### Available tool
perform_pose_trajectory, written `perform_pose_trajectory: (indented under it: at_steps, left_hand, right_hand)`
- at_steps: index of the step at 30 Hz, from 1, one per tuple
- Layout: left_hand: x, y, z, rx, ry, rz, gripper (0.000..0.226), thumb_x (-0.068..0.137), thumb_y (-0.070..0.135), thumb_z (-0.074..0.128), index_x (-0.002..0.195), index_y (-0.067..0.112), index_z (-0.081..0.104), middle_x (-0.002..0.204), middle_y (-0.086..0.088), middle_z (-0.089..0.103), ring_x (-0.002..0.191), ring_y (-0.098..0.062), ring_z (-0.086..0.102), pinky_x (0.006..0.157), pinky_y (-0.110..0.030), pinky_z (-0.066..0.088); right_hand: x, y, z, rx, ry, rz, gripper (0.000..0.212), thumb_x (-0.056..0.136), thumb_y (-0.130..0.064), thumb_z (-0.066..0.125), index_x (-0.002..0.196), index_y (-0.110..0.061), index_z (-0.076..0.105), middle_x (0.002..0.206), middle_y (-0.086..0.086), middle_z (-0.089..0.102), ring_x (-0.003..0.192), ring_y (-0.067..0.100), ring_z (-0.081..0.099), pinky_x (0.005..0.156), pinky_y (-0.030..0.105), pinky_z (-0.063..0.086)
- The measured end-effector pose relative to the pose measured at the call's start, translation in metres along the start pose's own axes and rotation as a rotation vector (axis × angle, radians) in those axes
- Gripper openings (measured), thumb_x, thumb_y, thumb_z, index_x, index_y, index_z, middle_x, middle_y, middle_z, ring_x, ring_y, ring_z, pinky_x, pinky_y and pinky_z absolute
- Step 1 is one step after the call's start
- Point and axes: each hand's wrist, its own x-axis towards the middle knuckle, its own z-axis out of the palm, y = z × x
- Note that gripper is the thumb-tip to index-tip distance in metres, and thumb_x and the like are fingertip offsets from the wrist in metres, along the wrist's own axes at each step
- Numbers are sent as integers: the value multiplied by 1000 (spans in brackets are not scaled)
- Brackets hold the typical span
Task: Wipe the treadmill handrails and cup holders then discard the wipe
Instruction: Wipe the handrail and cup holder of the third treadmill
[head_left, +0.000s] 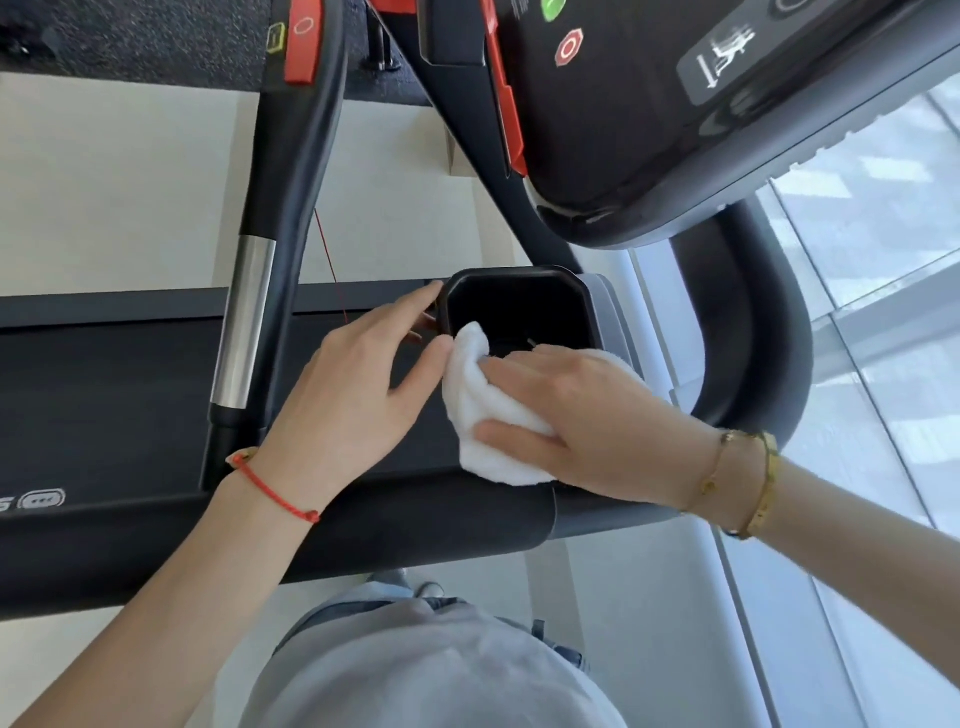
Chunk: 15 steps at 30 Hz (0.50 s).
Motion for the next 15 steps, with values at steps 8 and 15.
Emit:
perform_pose_trajectory:
  at_steps: [8,15]
  left_hand:
    - [0,-2,2,-32,24,-7,53,94,47,48,146,41,41,110,22,64,95,-2,63,84,-29,56]
    - [2,-6,3,-32,20,-13,53,95,45,47,147,35,43,115,20,64,105,4,59,86,-13,49]
  right_hand:
    - [-11,49,-41,-56,-59,-366,36,94,-9,53,129,-15,59,125,1,60,107,27,54,97,38,43]
    - [12,55,-41,-318,-150,-360,48,102,-38,26,137,-19,52,131,-2,57,120,23,50,107,35,34]
